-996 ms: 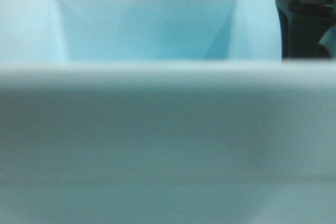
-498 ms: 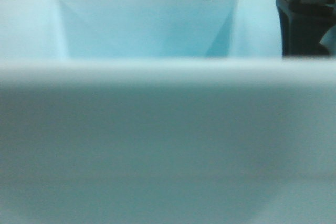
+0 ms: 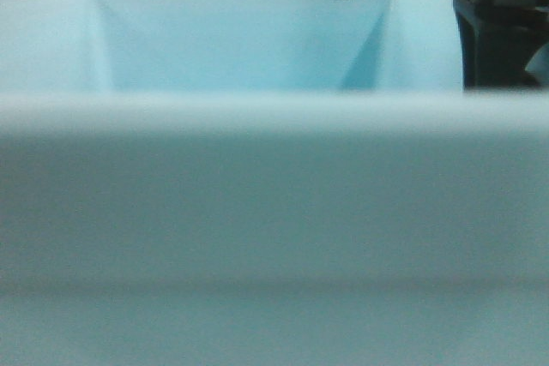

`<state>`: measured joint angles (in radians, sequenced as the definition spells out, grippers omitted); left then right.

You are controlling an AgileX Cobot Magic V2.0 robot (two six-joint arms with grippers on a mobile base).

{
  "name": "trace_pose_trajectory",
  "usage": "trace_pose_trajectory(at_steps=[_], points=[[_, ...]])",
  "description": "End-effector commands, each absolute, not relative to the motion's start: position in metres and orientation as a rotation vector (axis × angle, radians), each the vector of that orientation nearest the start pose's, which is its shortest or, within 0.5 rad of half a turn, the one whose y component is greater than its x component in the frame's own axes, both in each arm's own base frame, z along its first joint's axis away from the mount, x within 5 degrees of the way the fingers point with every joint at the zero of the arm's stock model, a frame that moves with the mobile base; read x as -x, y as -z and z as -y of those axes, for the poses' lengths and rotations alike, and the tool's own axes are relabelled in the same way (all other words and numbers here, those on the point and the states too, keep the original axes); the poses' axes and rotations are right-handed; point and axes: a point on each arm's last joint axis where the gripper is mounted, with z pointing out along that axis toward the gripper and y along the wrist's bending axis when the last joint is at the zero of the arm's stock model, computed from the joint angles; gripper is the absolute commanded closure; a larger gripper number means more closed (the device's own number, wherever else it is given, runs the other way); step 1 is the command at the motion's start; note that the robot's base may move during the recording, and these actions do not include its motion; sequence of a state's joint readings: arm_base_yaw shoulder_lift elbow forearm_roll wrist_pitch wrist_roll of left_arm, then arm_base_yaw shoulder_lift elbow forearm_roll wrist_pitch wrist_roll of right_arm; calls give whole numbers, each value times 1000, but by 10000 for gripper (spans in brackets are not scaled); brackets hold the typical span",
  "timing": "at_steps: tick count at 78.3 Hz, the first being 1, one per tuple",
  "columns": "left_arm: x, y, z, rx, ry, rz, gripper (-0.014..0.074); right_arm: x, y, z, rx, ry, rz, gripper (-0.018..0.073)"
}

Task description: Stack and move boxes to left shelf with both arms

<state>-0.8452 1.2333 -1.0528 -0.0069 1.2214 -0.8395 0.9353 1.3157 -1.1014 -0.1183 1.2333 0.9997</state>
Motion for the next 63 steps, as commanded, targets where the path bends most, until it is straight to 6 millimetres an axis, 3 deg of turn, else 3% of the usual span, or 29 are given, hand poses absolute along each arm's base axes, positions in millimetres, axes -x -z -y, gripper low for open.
trace_pose_trajectory(at_steps=[1,63], points=[[-136,-325,155,-20,249,-2984,599,-148,-324,-177,-51,-163,-2861,508],[-136,-325,156,-20,255,-2979,599,-148,-324,-177,-51,-161,-2862,508]])
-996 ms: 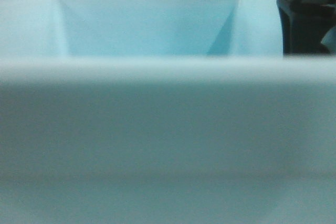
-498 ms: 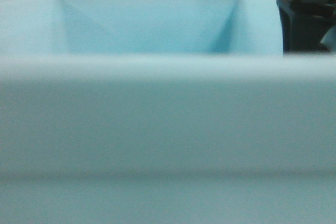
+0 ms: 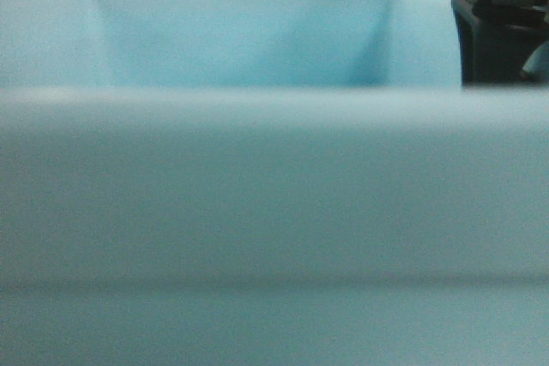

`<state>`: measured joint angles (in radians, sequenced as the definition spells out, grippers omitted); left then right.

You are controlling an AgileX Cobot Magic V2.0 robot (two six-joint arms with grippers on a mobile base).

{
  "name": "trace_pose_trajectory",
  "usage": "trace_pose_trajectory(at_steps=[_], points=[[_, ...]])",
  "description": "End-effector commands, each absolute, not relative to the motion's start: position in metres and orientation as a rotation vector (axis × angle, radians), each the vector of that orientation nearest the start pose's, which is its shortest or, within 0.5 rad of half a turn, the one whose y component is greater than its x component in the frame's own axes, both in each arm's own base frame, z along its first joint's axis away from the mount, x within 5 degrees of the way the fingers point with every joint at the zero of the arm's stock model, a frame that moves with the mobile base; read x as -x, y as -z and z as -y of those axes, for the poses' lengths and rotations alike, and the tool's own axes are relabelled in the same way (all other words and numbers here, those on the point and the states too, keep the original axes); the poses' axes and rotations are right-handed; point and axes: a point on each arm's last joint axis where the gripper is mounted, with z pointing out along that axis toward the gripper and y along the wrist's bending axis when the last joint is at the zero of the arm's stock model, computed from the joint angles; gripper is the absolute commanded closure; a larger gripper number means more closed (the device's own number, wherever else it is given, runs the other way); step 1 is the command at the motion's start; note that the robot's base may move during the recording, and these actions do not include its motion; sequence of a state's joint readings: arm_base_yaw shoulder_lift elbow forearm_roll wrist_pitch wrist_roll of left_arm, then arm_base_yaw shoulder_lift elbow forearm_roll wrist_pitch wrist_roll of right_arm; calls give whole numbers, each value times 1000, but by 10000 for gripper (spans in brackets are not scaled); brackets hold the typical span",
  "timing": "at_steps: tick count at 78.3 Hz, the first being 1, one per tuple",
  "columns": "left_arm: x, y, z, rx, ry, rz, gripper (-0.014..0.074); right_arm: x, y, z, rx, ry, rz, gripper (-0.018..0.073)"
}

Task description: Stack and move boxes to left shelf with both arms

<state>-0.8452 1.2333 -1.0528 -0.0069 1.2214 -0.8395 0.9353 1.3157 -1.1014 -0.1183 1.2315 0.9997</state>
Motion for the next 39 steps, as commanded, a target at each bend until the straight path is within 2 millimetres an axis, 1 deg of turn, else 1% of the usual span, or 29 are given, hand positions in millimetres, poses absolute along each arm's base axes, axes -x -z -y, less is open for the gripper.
trace_pose_trajectory(at_steps=[1,39], points=[[-136,-325,156,-20,255,-2979,599,-148,-324,-177,-51,-160,-2863,508],[-135,-325,157,-15,275,-2992,599,-148,-324,-176,-52,-150,-2868,508]])
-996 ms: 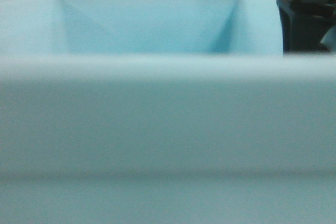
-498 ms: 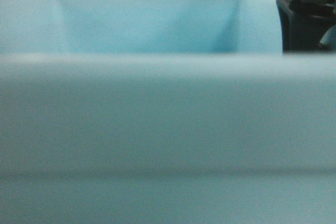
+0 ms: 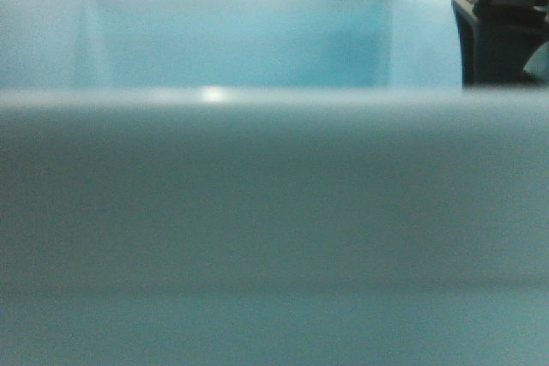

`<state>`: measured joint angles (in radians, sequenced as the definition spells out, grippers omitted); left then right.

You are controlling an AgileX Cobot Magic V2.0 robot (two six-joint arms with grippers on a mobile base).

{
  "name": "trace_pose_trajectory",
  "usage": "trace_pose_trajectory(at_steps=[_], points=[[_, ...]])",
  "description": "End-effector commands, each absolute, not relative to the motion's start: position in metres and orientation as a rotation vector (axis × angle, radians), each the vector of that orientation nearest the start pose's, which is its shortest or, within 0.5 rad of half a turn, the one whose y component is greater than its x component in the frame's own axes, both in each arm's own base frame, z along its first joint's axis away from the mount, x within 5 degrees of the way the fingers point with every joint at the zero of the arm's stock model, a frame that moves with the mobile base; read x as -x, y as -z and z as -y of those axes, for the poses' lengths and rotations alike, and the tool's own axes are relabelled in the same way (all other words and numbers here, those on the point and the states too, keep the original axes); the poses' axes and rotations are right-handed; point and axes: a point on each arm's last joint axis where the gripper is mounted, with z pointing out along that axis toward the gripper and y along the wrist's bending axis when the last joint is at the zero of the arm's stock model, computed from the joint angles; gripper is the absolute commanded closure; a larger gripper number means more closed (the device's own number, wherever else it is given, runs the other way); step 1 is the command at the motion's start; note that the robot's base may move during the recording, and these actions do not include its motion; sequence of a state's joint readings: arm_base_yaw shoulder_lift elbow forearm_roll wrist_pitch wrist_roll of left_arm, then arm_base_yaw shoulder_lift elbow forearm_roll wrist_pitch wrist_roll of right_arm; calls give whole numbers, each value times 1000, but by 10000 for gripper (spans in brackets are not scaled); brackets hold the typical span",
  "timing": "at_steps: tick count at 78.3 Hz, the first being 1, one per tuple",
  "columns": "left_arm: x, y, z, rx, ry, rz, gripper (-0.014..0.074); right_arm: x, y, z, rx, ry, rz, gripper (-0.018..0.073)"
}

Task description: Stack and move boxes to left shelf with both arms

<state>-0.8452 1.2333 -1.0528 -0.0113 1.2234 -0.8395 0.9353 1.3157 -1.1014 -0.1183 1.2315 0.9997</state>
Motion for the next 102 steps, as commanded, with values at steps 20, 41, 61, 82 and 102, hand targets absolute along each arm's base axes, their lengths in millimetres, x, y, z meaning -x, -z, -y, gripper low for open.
trace_pose_trajectory(at_steps=[20,41,61,82,102], points=[[-134,-325,158,-12,292,-3002,599,-148,-324,-176,-52,-149,-2868,508],[-133,-325,159,-8,312,-3014,599,-148,-324,-176,-52,-149,-2868,508],[-131,-325,160,-3,335,-3028,599,-148,-324,-176,-52,-148,-2868,508],[-130,-325,161,1,355,-3040,599,-148,-324,-176,-52,-149,-2868,508],[-130,-325,162,4,366,-3046,599,-148,-324,-176,-51,-154,-2863,508]])
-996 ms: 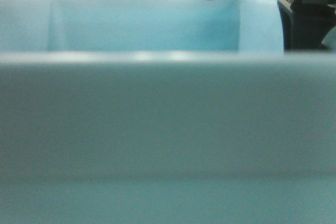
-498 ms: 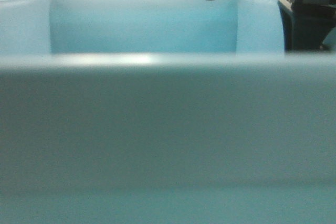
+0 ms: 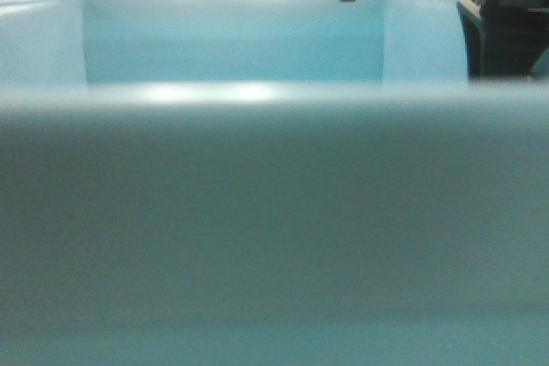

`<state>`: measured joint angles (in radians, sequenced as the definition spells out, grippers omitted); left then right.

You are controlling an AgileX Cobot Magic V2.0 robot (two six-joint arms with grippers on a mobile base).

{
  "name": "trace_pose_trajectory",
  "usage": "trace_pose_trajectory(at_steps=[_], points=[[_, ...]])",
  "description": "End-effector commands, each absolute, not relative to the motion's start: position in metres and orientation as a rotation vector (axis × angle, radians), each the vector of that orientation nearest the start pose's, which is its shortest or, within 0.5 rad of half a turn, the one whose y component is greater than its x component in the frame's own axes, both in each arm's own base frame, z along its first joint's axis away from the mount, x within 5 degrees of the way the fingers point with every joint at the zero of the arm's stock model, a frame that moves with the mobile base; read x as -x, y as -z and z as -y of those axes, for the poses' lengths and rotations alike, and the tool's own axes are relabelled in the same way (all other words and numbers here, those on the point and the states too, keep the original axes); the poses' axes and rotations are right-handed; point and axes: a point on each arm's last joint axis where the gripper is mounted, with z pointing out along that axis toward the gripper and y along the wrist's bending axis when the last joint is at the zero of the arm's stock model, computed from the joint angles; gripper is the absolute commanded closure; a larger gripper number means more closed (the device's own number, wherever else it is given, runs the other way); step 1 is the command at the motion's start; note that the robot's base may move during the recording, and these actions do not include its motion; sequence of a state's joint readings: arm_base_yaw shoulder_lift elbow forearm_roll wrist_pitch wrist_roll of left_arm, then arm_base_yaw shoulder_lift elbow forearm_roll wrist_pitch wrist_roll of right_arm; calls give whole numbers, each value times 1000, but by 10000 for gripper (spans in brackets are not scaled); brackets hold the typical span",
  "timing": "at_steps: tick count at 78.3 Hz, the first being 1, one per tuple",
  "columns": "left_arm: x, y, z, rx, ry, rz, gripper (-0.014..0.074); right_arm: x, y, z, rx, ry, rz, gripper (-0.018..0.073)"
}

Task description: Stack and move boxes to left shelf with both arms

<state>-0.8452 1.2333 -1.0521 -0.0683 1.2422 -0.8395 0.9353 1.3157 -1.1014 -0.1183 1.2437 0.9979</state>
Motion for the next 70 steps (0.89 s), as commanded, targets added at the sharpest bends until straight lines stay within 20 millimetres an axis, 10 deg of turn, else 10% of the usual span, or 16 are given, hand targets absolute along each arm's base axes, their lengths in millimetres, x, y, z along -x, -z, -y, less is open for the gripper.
trace_pose_trajectory(at_steps=[1,70], points=[[-130,-325,162,4,366,-3046,599,-148,-324,-176,-51,-155,-2862,508],[-129,-325,162,5,371,-3049,599,-148,-324,-177,-50,-158,-2859,508]])
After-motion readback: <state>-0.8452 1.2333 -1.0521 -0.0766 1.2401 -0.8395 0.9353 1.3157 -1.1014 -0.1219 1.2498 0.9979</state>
